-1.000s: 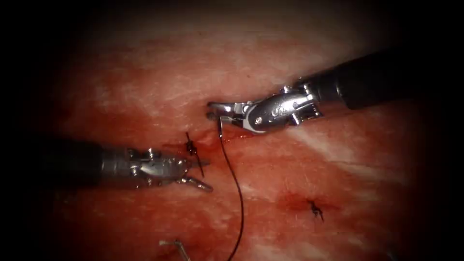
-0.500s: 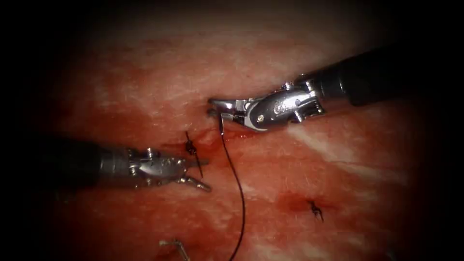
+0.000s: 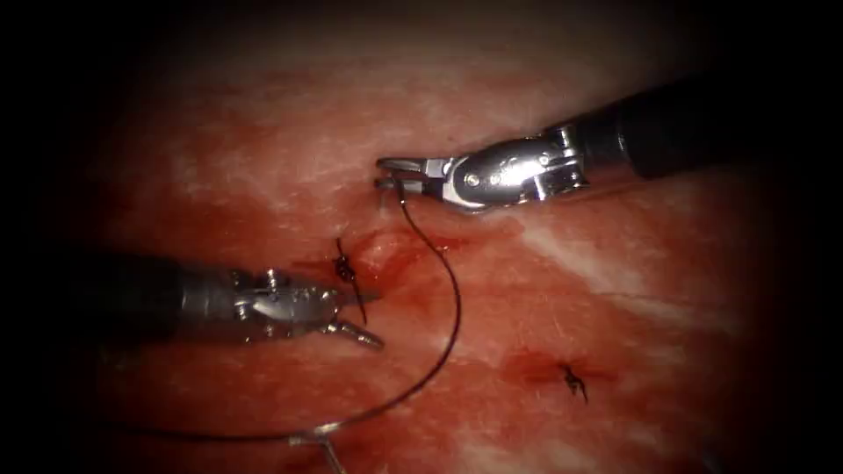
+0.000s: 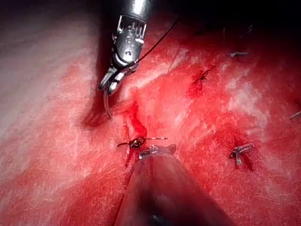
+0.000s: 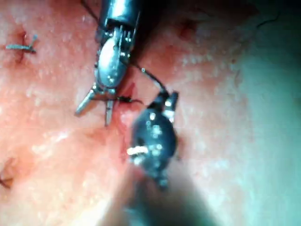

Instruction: Wound Closure

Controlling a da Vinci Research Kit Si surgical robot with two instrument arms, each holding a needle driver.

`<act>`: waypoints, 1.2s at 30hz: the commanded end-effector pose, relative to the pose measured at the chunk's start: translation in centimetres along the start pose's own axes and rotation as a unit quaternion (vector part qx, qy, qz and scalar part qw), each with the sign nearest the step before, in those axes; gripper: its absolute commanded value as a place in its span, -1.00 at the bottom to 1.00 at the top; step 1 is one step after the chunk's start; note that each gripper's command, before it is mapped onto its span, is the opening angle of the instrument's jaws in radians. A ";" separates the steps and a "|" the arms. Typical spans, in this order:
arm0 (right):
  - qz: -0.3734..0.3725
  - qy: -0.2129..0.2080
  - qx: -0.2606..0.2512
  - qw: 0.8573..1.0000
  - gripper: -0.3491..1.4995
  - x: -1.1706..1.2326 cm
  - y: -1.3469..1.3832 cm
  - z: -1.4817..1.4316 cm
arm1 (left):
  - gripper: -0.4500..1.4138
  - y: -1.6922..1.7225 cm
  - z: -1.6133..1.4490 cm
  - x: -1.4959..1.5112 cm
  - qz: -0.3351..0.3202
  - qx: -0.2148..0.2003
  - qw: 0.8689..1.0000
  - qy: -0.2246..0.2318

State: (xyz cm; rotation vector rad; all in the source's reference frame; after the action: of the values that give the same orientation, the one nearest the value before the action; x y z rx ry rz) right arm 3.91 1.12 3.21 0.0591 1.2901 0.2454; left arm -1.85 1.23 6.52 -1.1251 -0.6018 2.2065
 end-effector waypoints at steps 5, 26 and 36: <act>0.049 -0.009 -0.001 0.999 -1.00 -0.08 0.13 0.17 | -0.10 0.03 0.08 -0.05 -0.001 -0.001 1.000 -0.001; 0.043 -0.008 -0.005 0.999 -1.00 0.02 0.33 0.20 | -0.10 0.04 0.08 -0.05 -0.001 -0.002 1.000 -0.002; 0.155 -0.074 0.030 0.985 -1.00 -0.05 0.27 0.34 | -0.10 0.05 0.08 -0.05 -0.001 -0.004 1.000 -0.004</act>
State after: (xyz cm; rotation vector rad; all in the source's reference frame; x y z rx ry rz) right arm 4.12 1.45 3.37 0.3328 1.1308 0.4700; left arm -1.87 1.21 6.50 -1.1223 -0.6107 2.2102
